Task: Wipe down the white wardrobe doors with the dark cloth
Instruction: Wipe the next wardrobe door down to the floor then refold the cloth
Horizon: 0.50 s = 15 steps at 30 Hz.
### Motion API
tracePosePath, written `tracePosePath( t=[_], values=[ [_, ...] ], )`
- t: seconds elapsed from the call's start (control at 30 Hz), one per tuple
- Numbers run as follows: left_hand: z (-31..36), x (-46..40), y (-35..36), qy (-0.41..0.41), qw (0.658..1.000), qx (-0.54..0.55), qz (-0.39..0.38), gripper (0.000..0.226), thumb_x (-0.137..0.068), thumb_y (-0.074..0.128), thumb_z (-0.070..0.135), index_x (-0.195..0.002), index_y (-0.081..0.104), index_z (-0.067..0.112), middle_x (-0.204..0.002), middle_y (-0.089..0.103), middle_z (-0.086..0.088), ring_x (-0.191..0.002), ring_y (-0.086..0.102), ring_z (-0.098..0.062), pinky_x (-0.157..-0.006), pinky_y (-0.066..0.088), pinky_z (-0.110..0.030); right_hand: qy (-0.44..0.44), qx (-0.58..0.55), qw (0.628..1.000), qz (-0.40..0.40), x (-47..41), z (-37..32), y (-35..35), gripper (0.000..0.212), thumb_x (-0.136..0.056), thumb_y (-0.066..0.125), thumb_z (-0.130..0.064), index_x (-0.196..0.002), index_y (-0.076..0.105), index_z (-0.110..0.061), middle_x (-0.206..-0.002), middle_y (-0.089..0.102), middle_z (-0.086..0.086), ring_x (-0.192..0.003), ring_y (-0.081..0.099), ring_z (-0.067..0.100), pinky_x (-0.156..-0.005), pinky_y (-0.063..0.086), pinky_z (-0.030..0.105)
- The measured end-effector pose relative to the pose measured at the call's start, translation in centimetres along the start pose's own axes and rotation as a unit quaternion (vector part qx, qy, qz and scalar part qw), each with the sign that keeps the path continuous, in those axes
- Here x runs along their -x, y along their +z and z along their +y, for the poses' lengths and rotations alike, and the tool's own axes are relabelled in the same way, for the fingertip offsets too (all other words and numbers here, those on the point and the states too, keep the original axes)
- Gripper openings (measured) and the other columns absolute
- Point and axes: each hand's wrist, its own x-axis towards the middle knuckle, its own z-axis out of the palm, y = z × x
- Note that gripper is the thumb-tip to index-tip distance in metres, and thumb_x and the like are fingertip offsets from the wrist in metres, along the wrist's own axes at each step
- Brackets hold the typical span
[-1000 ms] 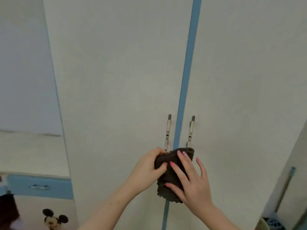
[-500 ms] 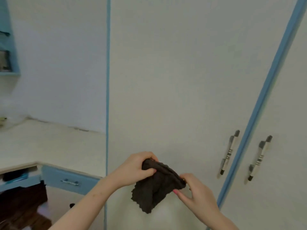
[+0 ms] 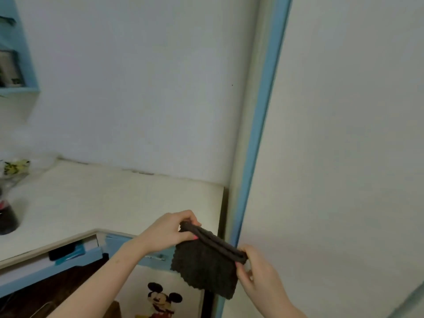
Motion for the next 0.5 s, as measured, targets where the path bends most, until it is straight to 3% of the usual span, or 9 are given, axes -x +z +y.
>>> tracePosePath(
  t=[0.1,0.17,0.23,0.33,0.5],
  values=[
    [-3.9,0.3,-2.9,-0.011,1.0,0.016,-0.024,0.019,-0.081,0.068,0.03,-0.077,0.052,0.04,-0.097,0.072,0.015,-0.095,0.064,0.0,-0.083,0.046,-0.019,0.024,-0.039,0.998,0.039,-1.9,-3.1,4.1,0.032,-0.093,0.046,-0.027,-0.11,0.033,-0.051,-0.089,0.045,-0.027,-0.075,0.052,-0.008,-0.069,0.038,0.013],
    [-6.3,0.0,-4.0,-0.016,0.999,0.022,-0.039,0.015,-0.082,0.066,0.034,-0.079,0.051,0.033,-0.079,0.069,0.008,-0.075,0.062,-0.008,-0.07,0.043,-0.024,0.048,-0.063,0.995,0.065,-3.2,-3.9,6.6,0.047,-0.095,0.046,-0.022,-0.111,0.027,-0.062,-0.1,0.049,-0.024,-0.091,0.051,-0.007,-0.079,0.039,0.009],
    [-8.5,-0.6,-4.4,-0.028,0.997,0.038,-0.056,0.016,-0.086,0.061,0.035,-0.083,0.047,0.028,-0.07,0.063,0.002,-0.063,0.056,-0.005,-0.06,0.04,-0.019,0.092,-0.089,0.99,0.06,-4.6,-4.5,8.4,0.051,-0.098,0.045,-0.021,-0.11,0.028,-0.068,-0.109,0.048,-0.026,-0.099,0.051,-0.009,-0.088,0.036,0.004],
    [-11.4,-2.0,-4.2,-0.049,0.995,0.053,-0.062,0.016,-0.09,0.057,0.032,-0.09,0.045,0.021,-0.072,0.061,-0.002,-0.059,0.055,0.001,-0.057,0.04,-0.011,0.159,-0.122,0.979,0.04,-6.9,-4.5,10.2,0.038,-0.099,0.044,-0.025,-0.114,0.026,-0.055,-0.111,0.051,-0.024,-0.099,0.051,-0.009,-0.094,0.038,0.011],
    [-14.9,-5.6,-3.2,-0.08,0.992,0.068,-0.071,0.021,-0.092,0.053,0.034,-0.097,0.045,0.015,-0.072,0.059,0.003,-0.061,0.054,0.001,-0.056,0.038,-0.008,0.236,-0.121,0.96,0.092,-11.1,-1.6,13.2,0.032,-0.095,0.053,-0.022,-0.106,0.033,-0.045,-0.099,0.062,-0.017,-0.084,0.061,0.004,-0.081,0.047,0.023]
  ],
)
